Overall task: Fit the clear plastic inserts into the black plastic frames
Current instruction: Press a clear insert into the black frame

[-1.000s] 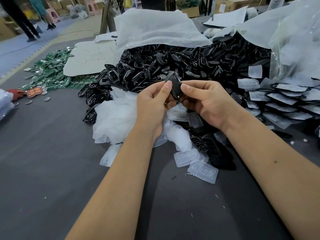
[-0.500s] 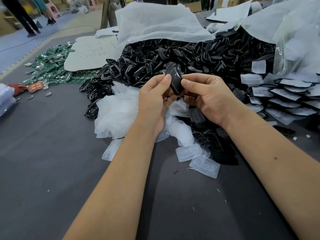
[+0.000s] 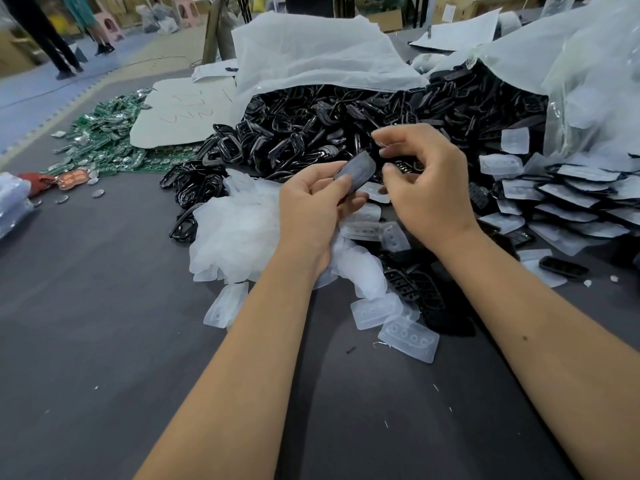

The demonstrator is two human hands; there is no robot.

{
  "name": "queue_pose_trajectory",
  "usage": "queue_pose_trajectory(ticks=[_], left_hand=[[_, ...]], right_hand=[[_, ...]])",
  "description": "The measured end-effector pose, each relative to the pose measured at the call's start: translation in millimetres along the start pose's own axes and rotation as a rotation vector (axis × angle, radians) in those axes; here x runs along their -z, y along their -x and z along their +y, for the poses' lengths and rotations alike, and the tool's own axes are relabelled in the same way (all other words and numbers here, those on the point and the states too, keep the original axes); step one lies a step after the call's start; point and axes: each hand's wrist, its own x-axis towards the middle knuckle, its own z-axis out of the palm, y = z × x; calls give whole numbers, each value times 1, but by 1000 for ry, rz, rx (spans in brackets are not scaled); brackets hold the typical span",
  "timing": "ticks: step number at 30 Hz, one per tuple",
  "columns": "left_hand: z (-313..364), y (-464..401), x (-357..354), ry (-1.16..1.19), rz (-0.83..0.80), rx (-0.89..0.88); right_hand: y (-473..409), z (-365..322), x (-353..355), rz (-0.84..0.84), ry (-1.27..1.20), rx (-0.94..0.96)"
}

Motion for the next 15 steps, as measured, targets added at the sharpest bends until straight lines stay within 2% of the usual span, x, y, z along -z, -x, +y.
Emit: queue_pose_trajectory(ticks=[2, 4, 15], left_hand=[[-2, 1, 0, -11, -13, -31], [-4, 1, 0, -28, -39, -56], [-4, 1, 2, -152, -49, -99]], right_hand=[[-1, 0, -2, -25, -211, -250], [-1, 2, -4, -104, -336, -411], [-1, 4, -4, -121, -474, -485]])
